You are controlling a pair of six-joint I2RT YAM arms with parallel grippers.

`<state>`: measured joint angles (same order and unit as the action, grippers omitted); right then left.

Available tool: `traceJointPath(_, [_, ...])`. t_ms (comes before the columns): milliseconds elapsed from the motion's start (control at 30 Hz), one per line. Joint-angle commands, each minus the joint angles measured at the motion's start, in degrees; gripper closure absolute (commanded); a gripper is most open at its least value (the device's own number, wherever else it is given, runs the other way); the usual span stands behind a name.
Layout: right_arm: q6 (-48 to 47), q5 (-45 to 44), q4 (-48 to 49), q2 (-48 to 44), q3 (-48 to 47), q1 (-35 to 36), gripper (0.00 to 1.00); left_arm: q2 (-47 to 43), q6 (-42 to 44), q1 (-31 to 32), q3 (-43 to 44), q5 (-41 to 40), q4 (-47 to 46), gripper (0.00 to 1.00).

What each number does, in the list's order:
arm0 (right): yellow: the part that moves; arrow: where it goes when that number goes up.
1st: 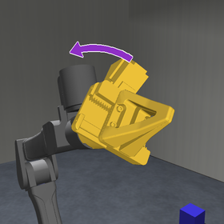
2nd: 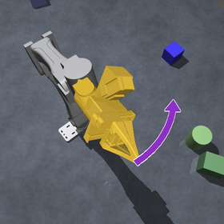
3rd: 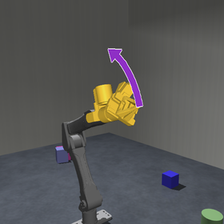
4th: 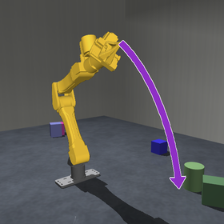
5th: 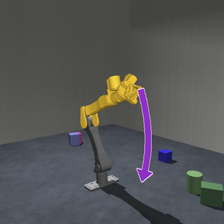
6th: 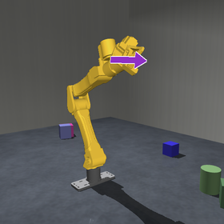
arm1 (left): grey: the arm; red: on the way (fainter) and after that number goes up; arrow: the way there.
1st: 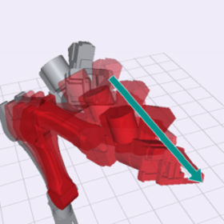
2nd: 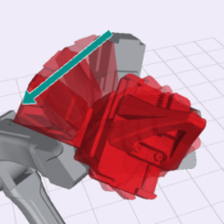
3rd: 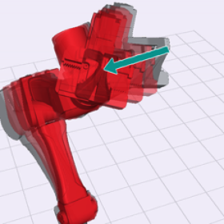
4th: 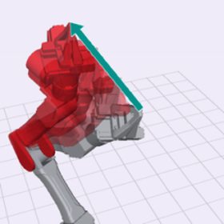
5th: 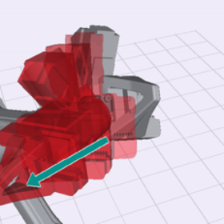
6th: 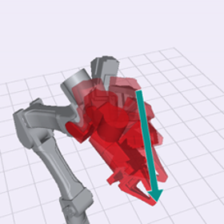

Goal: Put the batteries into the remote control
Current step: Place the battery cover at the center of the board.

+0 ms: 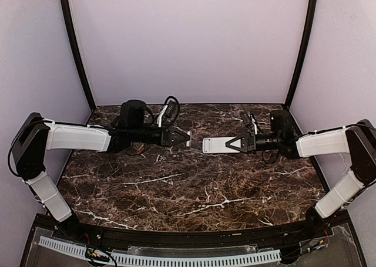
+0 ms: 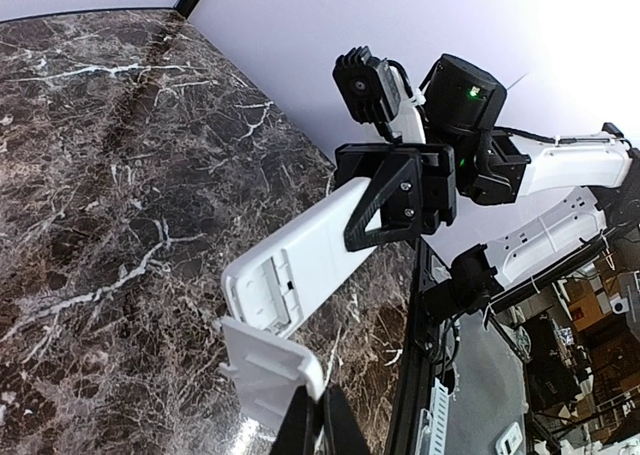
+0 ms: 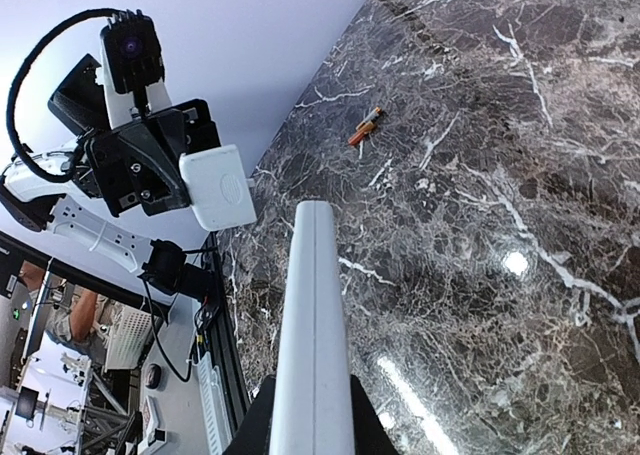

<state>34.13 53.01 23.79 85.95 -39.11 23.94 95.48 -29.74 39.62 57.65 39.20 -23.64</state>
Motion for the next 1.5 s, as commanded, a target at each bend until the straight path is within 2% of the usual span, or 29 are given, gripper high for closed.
traceJointPath(0, [-2.13, 1.3, -0.01, -1.99, 1.85, -1.16, 1.0, -2.44, -3.69, 0.02, -4.32, 3.49, -5.66, 1.0])
traceJointPath(200, [-3.77, 1.04, -1.98, -3.54, 2.97, -2.78, 1.0, -0.45, -8.72, 0.14, -10.38, 7.02, -11.56, 1.0])
traceJointPath(367, [-4.24, 1.2, -2.69, -3.7, 2.9, -3.03, 1.0, 5.16, -19.17, 1.24, -13.75, 11.44, -26.02, 1.0])
traceJointPath(467, [-4.4, 1.21, -3.15, -3.64, 2.81, -3.11, 1.0, 6.99, -19.79, 3.09, -13.44, 11.72, -26.77, 1.0])
traceJointPath(600, [-4.61, 1.04, -3.87, -3.92, 2.63, -3.19, 1.0, 8.0, -14.75, 3.87, -12.22, 9.17, -20.36, 1.0])
traceJointPath(800, [-5.01, 0.78, -4.81, -4.05, 2.31, -3.21, 1.0, 5.37, -0.85, 4.44, -7.29, 0.37, 4.99, 1.0])
traceJointPath(867, [-5.03, 0.86, -4.85, -4.01, 2.2, -3.2, 1.0, 5.36, 2.14, 4.68, -5.87, -2.15, 10.1, 1.0])
traceJointPath(1100, [-5.13, 0.86, -5.0, -3.89, 1.86, -3.2, 1.0, 6.53, 9.73, 7.85, -0.49, -10.12, 21.68, 0.98])
traceJointPath(1167, [-5.13, 0.87, -5.14, -3.78, 1.83, -3.16, 1.0, 7.24, 10.98, 8.64, 0.8, -11.42, 23.96, 0.94])
traceJointPath(1300, [-5.36, 1.07, -5.5, -3.94, 1.75, -3.19, 1.0, 6.99, 12.05, 8.81, 1.66, -12.62, 25.74, 0.73])
traceJointPath(1400, [-5.48, 1.85, -5.66, -3.66, 1.76, -3.23, 1.0, 6.07, 13.3, 8.78, 2.13, -13.45, 26.43, 0.54])
traceJointPath(1467, [-5.72, 3.11, -5.88, -3.39, 1.51, -3.23, 1.0, 5.34, 14.29, 8.58, 2.76, -14.2, 26.83, 0.45])
